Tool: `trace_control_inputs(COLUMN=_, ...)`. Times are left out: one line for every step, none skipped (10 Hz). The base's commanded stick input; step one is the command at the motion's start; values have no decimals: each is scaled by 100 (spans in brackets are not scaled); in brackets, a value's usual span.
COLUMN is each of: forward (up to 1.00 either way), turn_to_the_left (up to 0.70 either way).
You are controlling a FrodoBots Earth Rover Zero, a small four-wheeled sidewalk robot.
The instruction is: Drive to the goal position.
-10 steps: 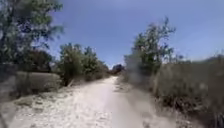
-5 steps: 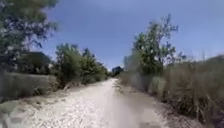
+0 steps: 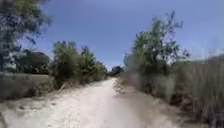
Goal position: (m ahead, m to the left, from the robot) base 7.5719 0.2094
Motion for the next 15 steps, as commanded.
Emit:
trace_control_inputs(forward=70, turn_to_the_left=0)
trace_control_inputs(forward=70, turn_to_the_left=0)
trace_control_inputs(forward=70, turn_to_the_left=0)
trace_control_inputs(forward=70, turn_to_the_left=0)
trace_control_inputs(forward=70, turn_to_the_left=0)
trace_control_inputs(forward=70, turn_to_the_left=0)
trace_control_inputs(forward=70, turn_to_the_left=0)
trace_control_inputs(forward=70, turn_to_the_left=0)
trace_control_inputs(forward=70, turn_to_the_left=0)
trace_control_inputs(forward=70, turn_to_the_left=0)
trace_control_inputs(forward=70, turn_to_the_left=2)
trace_control_inputs(forward=70, turn_to_the_left=7)
trace_control_inputs(forward=70, turn_to_the_left=11)
trace_control_inputs(forward=70, turn_to_the_left=10)
trace_control_inputs(forward=70, turn_to_the_left=0)
